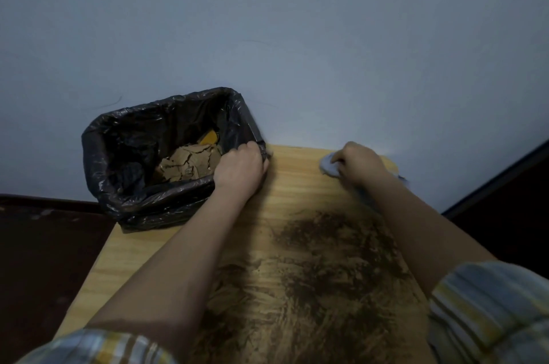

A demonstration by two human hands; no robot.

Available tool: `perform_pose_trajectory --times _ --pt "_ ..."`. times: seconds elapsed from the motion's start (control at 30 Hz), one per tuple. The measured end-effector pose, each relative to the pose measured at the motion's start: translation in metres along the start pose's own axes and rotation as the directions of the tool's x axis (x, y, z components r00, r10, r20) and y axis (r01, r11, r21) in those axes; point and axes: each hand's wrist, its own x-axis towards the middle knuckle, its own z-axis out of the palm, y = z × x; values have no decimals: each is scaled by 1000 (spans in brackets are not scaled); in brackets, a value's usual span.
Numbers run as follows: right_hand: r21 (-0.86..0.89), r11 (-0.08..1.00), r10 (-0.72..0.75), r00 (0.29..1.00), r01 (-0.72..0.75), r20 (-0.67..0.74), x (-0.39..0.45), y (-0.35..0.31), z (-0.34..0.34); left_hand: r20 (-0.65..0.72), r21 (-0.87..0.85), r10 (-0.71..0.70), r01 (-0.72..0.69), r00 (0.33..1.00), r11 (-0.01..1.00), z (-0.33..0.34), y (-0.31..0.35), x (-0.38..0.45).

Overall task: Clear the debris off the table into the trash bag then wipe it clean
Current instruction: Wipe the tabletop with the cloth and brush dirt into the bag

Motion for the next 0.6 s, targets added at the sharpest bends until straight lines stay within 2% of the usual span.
perform_pose_trajectory --times 0.1,0.2,0.3,0.4,0.53,0.6 --pt "122 981 133 982 -149 135 0 17 21 -10 -1 -1 1 1000 1000 2 0 1" --pt "162 977 120 987 -137 108 -1 15 38 -16 -4 2 -2 1000 1000 4 0 1" --pt "126 991 43 997 -50 61 -2 2 38 -24 -8 -1 1 1000 1000 4 -1 1" --pt "66 993 -108 990 102 92 -9 -17 39 -20 -14 0 0 1000 1000 5 -1 1" --pt "47 922 -386 920 384 60 -30 -38 43 -24 -13 -6 5 1000 1000 6 -1 1" --pt "45 884 -467 881 465 78 -41 -46 45 -24 -13 -7 7 1000 1000 5 -1 0"
